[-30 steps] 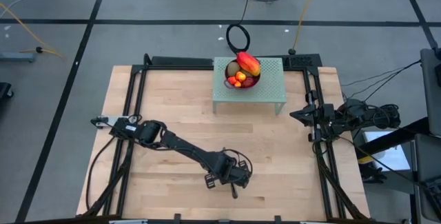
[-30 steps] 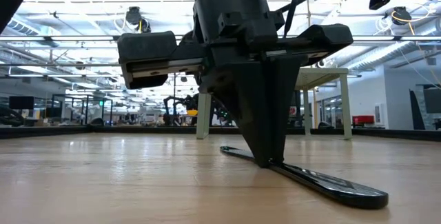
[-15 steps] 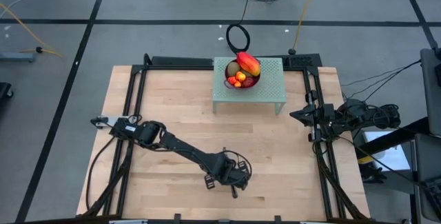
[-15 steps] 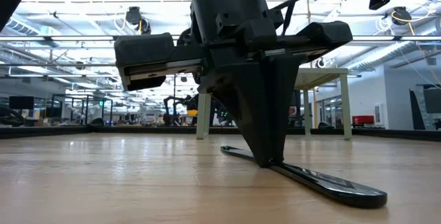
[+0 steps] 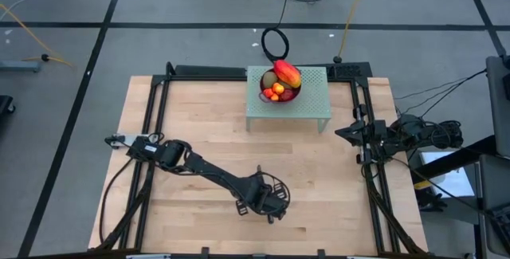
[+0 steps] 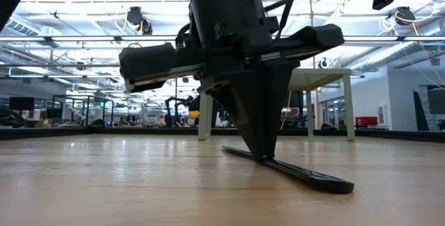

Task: Pick & Place Fruit
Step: Put the knife on the shelf

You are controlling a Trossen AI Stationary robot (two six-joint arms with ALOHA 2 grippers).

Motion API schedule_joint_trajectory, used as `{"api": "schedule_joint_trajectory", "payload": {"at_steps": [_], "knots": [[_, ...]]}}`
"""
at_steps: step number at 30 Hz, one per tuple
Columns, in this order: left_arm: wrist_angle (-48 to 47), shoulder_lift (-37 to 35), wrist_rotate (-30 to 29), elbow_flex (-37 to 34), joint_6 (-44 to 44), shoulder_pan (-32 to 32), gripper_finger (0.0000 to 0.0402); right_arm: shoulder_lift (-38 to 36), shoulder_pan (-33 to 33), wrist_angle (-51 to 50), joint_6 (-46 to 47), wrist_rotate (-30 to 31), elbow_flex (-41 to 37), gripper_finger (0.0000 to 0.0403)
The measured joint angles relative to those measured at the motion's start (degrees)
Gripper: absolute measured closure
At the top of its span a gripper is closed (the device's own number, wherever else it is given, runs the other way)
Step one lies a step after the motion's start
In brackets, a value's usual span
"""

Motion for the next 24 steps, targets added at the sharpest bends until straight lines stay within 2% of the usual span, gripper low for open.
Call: {"api": "schedule_joint_trajectory", "payload": {"at_steps": [10, 24], "knots": [[1.5, 0.0, -0.1, 0.0, 2.6, 0.2, 0.0364, 0.0, 0.0, 0.0, 0.1, 0.0, 0.0, 0.0403], [3.5, 0.0, -0.4, 0.0, 2.4, 0.5, 0.0244, 0.0, 0.0, 0.0, 0.1, 0.0, 0.0, 0.0403]]}}
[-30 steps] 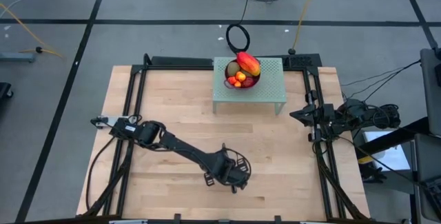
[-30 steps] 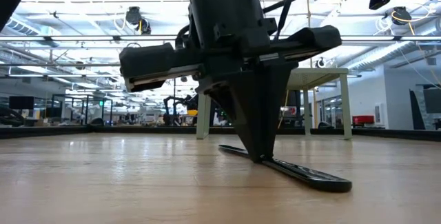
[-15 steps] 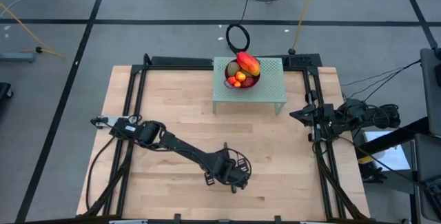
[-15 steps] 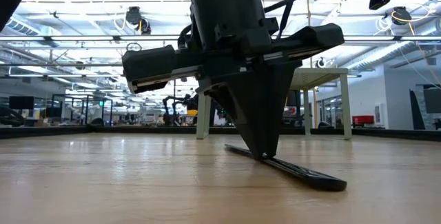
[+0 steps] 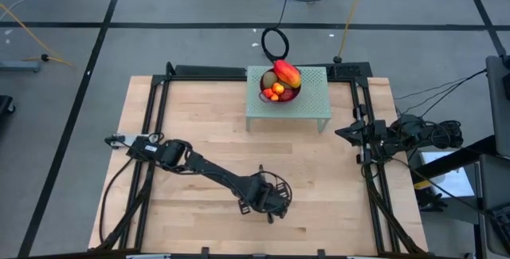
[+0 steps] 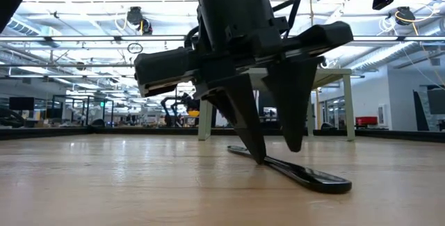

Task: Pick & Place Fruit
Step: Put the knife on the shelf

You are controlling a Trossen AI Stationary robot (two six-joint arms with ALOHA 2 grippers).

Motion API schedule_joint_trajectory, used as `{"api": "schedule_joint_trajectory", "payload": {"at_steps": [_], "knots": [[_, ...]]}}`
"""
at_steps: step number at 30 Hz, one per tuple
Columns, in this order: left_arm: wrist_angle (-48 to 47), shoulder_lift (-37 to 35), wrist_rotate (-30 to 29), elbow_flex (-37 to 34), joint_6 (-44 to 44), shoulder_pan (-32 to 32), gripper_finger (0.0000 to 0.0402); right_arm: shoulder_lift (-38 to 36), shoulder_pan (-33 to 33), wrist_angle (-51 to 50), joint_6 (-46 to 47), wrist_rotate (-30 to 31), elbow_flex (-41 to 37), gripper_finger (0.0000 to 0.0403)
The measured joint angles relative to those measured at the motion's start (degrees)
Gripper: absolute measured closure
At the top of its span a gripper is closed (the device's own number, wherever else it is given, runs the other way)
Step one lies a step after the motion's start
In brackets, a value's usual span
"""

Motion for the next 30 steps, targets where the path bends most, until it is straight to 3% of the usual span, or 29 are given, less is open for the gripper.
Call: {"api": "schedule_joint_trajectory", "payload": {"at_steps": [6, 13, 27, 30], "knots": [[0.0, 0.3, 2.0, 0.2, 3.1, 1.5, 0.0235, 0.0, 0.0, 0.0, 0.1, 0.0, 0.0, 0.0403], [-1.6, 1.9, 10.2, 0.5, 8.2, 3.9, 0.0276, 0.0, 0.0, 0.0, 1.7, 0.0, 0.0, 0.0403], [-8.9, 2.2, 8.8, 0.4, 10.7, 3.2, 0.039, 0.0, 0.0, 0.0, 1.3, 0.0, 0.0, 0.0403], [-10.8, 2.2, 7.0, 0.3, 10.2, 2.9, 0.0393, 0.0, 0.0, 0.0, 1.2, 0.0, 0.0, 0.0403]]}}
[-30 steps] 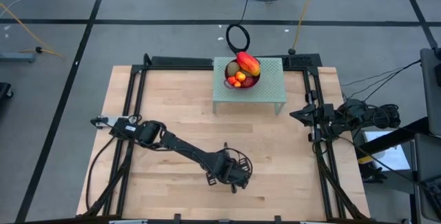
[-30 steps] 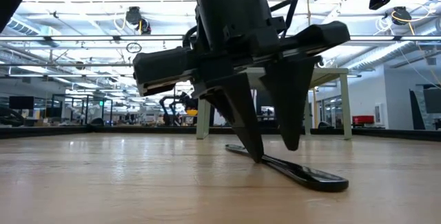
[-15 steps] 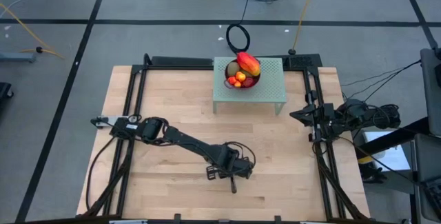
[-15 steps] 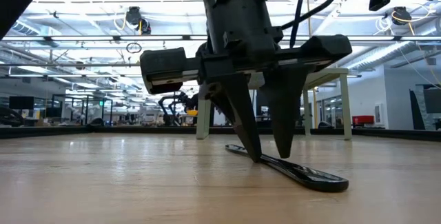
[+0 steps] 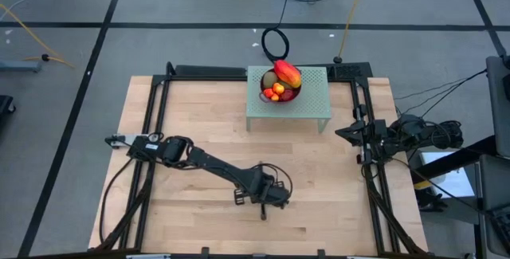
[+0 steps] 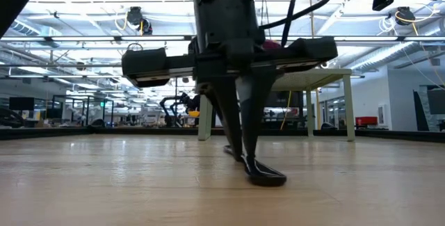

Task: Pick & Place Fruit
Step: Put the knife on the shelf

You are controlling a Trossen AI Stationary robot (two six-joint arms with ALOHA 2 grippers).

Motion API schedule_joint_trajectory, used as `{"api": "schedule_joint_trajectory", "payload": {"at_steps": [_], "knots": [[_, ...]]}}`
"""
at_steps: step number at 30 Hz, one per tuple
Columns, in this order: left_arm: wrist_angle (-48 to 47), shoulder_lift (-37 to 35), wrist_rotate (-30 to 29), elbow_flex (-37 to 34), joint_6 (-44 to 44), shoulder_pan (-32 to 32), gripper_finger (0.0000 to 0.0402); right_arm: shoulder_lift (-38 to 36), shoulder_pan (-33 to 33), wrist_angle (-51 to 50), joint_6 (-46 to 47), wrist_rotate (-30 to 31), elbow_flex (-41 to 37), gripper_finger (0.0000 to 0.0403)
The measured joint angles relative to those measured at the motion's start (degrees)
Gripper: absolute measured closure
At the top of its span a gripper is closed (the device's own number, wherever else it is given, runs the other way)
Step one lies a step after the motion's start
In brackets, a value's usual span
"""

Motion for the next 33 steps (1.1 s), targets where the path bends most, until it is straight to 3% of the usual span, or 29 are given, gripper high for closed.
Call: {"api": "schedule_joint_trajectory", "payload": {"at_steps": [14, 33], "knots": [[-1.8, -1.9, -5.2, -0.3, -1.6, -0.7, 0.0397, 0.0, 0.0, 0.0, -0.1, 0.0, 0.0, 0.0403], [-2.6, -3.3, -7.9, -0.4, -2.3, -1.0, 0.0401, 0.0, 0.0, 0.0, -0.1, 0.0, 0.0, 0.0403]]}}
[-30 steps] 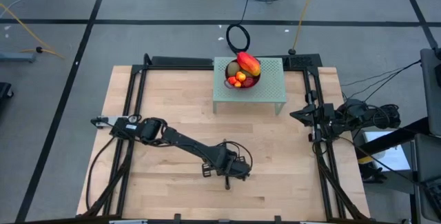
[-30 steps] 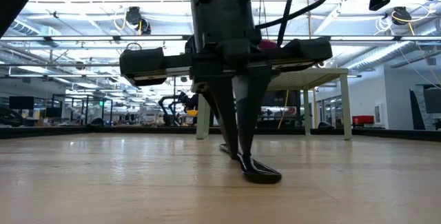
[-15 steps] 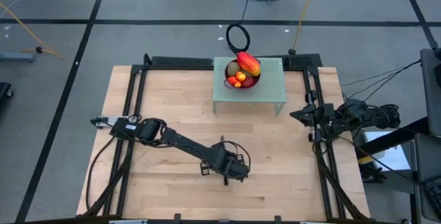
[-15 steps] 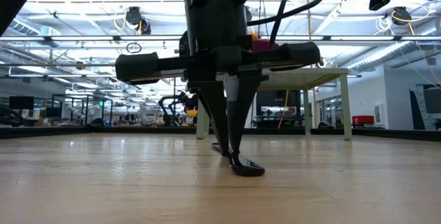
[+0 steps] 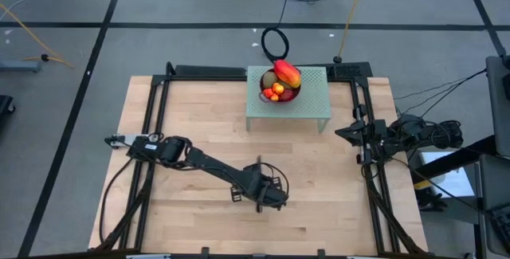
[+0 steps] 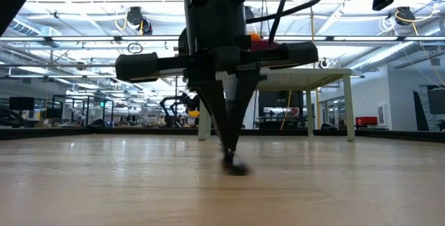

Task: Pick & Place Fruit
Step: Put the knife on the shelf

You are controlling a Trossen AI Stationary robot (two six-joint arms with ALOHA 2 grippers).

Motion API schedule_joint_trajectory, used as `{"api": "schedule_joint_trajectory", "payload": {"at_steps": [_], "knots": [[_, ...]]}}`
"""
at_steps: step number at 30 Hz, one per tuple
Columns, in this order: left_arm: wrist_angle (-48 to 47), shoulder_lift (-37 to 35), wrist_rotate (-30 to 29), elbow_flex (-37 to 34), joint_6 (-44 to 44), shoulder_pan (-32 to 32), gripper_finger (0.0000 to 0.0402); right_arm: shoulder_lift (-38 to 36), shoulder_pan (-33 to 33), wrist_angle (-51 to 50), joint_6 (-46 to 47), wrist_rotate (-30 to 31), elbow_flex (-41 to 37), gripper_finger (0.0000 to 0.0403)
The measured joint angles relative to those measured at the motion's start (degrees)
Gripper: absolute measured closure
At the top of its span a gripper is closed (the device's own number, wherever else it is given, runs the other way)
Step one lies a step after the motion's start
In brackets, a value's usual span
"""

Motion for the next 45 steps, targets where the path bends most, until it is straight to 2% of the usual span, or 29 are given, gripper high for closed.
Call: {"api": "schedule_joint_trajectory", "payload": {"at_steps": [12, 17, 20, 22, 30, 35, 41, 45], "knots": [[0.7, -0.8, -1.2, 0.0, -0.1, -0.4, 0.0401, 0.0, 0.0, 0.0, 0.0, 0.0, 0.0, 0.0403], [0.2, -1.2, -3.8, 0.0, 5.1, -0.6, 0.0395, 0.0, 0.0, 0.0, 0.0, 0.0, 0.0, 0.0403], [-1.0, -1.8, -7.5, 0.1, 13.0, -0.8, 0.0399, 0.0, 0.0, 0.0, 0.0, 0.0, 0.0, 0.0403], [-2.9, -2.4, -7.8, 0.1, 19.8, -0.7, 0.04, 0.0, 0.0, 0.0, 0.0, 0.0, 0.0, 0.0403], [-12.8, -4.8, -6.4, 0.2, 57.9, 0.0, 0.0392, 0.0, 0.0, 0.0, 0.2, 0.0, 0.0, 0.0403], [-12.0, -4.8, -4.9, -0.1, 75.7, 1.0, 0.0392, 0.0, 0.0, 0.0, 0.4, 0.0, 0.0, 0.0403], [-11.2, -4.7, -4.2, -0.4, 88.5, 2.1, 0.039, 0.0, 0.0, 0.0, 0.4, 0.0, 0.0, 0.0403], [-10.7, -4.7, -4.4, -0.4, 92.8, 2.0, 0.0365, 0.0, 0.0, 0.0, 0.8, 0.0, 0.0, 0.0403]]}}
